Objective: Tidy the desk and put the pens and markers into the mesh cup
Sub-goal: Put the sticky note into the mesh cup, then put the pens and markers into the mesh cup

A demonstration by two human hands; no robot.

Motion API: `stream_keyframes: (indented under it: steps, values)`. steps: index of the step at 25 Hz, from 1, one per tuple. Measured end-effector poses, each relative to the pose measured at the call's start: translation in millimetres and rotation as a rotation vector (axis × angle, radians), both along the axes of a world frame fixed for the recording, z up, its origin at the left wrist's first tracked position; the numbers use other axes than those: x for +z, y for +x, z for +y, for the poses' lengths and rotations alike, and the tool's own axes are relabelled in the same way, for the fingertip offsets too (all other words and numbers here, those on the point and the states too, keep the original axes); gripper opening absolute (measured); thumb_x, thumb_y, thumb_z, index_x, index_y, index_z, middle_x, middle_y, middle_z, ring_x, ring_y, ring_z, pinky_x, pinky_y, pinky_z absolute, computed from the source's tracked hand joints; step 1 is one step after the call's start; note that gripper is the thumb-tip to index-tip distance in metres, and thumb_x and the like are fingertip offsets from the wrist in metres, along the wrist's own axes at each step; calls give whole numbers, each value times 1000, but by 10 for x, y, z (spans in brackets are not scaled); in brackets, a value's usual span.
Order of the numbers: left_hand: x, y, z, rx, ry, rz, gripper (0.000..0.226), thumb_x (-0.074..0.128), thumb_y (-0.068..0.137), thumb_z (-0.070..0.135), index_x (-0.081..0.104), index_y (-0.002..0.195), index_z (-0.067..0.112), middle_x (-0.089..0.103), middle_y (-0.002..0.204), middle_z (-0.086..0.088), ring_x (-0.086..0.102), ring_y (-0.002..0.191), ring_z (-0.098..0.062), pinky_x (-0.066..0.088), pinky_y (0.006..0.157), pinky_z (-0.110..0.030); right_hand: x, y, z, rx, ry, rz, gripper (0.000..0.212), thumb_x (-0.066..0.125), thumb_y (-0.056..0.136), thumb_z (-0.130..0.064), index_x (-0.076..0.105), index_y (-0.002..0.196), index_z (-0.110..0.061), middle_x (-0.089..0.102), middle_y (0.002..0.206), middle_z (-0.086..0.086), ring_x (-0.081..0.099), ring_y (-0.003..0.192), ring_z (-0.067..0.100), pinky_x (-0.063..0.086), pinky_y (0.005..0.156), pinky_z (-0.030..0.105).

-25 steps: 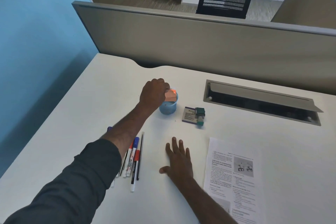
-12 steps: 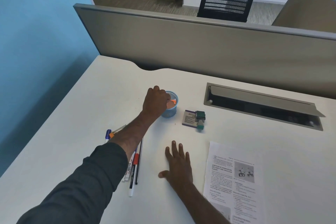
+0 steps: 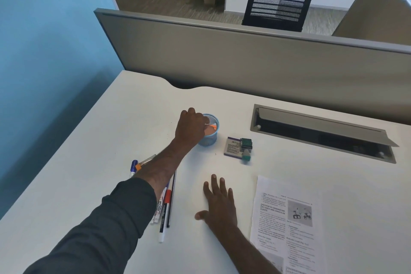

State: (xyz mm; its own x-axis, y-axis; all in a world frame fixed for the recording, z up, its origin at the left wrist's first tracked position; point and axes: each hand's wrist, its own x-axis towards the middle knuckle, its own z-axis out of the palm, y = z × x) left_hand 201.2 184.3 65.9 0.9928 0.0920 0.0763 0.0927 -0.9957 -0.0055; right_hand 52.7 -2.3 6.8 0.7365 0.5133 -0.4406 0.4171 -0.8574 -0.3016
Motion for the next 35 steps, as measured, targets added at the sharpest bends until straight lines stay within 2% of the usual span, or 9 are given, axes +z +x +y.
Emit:
stream_keyframes:
  steps: [3, 7, 10, 12, 15, 17, 21, 26, 35]
  values:
    - [140, -85, 49, 15, -120, -75, 27, 58, 95, 26, 69, 120, 26, 72, 112, 1, 55, 105, -28, 39, 87, -41, 21, 5, -15, 7, 1, -10, 94, 63, 88, -54, 7, 158, -23, -17, 164, 6, -17, 150, 31, -1, 122, 49]
    - [413, -319, 165, 156, -751, -238, 22, 65, 93, 31, 72, 113, 26, 74, 101, 13, 63, 96, -16, 50, 88, -31, 58, -21, 38, -19, -1, 1, 94, 67, 88, -48, 10, 157, -20, -15, 164, 7, -13, 151, 32, 4, 123, 49]
    - [606, -587, 216, 227, -962, -321, 21, 66, 93, 33, 72, 112, 29, 72, 99, 19, 65, 88, 1, 49, 81, -14, 54, -101, 161, -58, 64, -23, 72, 62, 93, -38, 26, 152, -19, 7, 164, 11, 12, 150, 32, 22, 119, 41]
    - [655, -805, 229, 254, -1013, -369, 21, 66, 93, 33, 72, 113, 29, 72, 101, 20, 64, 91, 6, 47, 79, -8, 88, -203, 300, -117, 180, -44, 47, 53, 97, -37, 43, 140, -19, 38, 147, 7, 39, 133, 26, 36, 105, 34]
    - [599, -1138, 215, 321, -1089, -412, 18, 67, 92, 30, 72, 109, 33, 73, 98, 18, 64, 89, 5, 46, 69, -2, 180, -307, 591, -262, 291, 35, 34, 45, 100, -39, 54, 126, -20, 55, 125, 0, 51, 118, 20, 41, 97, 31]
    - [482, -1359, 173, 370, -1173, -425, 18, 68, 92, 25, 72, 107, 35, 74, 95, 14, 66, 85, 0, 48, 63, -5, 205, -272, 769, -333, 300, 39, 30, 44, 100, -38, 56, 118, -17, 58, 119, 2, 55, 113, 22, 43, 95, 32]
    - [185, -1733, 127, 475, -1277, -405, 20, 68, 92, 16, 73, 107, 28, 77, 94, 8, 72, 91, -12, 56, 82, -24, 219, -82, 994, -368, 219, 65, 27, 47, 99, -34, 57, 113, -13, 60, 117, 7, 59, 109, 26, 46, 91, 35]
    - [50, -1968, 187, 530, -1279, -374, 19, 70, 91, 22, 72, 101, 39, 76, 92, 14, 71, 91, -2, 53, 80, -22, 209, 8, 1103, -336, 147, 9, 23, 50, 98, -23, 58, 116, -12, 61, 119, 8, 61, 112, 25, 47, 90, 33]
    - [101, -1983, 168, 568, -1251, -311, 17, 71, 91, 18, 71, 103, 29, 73, 97, 12, 69, 92, 1, 53, 78, -17, 278, 46, 841, -356, 191, -25, 21, 52, 87, -15, 63, 104, -8, 66, 108, 10, 64, 101, 29, 49, 81, 31]
